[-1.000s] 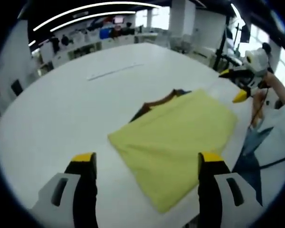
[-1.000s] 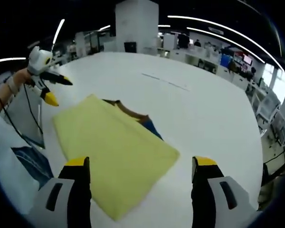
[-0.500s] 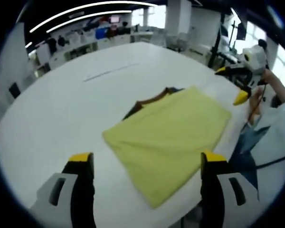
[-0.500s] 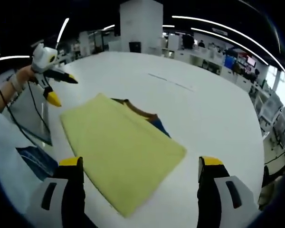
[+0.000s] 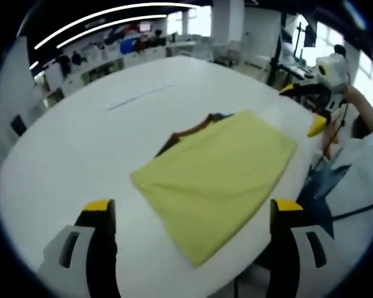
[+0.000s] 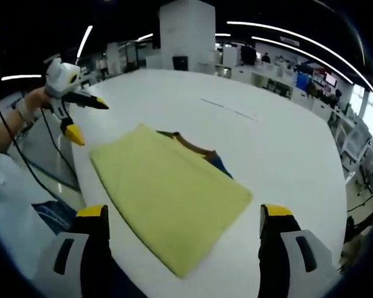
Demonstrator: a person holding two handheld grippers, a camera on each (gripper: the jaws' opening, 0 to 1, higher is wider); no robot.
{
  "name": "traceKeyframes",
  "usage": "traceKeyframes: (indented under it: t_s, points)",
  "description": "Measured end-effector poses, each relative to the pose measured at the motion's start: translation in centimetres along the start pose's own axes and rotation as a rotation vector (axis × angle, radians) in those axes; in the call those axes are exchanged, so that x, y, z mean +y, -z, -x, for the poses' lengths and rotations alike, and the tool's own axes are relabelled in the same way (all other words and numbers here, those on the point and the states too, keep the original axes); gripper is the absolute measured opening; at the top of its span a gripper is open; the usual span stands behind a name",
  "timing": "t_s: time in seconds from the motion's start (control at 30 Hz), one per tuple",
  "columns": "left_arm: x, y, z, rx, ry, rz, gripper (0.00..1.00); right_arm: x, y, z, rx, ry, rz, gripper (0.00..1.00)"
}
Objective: Fold the garment on the visible template until the final outline fits inside the template.
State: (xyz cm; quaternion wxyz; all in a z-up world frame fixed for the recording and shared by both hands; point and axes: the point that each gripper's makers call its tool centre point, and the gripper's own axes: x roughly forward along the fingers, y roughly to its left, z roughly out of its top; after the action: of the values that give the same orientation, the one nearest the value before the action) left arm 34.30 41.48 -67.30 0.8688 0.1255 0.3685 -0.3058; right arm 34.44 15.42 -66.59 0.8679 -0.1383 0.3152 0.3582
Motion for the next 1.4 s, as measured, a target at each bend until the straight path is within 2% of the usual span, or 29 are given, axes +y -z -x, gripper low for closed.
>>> traceKeyframes:
  t_s: [0.73,1.27,1.4]
  points:
    - [-0.4,-0.6,-0.2,-0.008,0.023,-0.025,0.99,0.4,-0.4,0.3,-0.022,0.029,-0.005,1.0]
    - [0.0,-1.0,-0.2,-0.006,0.007,-0.027,0.99,-0.1,-0.9,0.0,-0.031,0.028,-0.017,1.0]
    - [-0.4,-1.5,-0.1,-0.016,0.035,-0.027,0.99,-0.2,-1.2,-0.2,-0.035,0.025,-0.017,1.0]
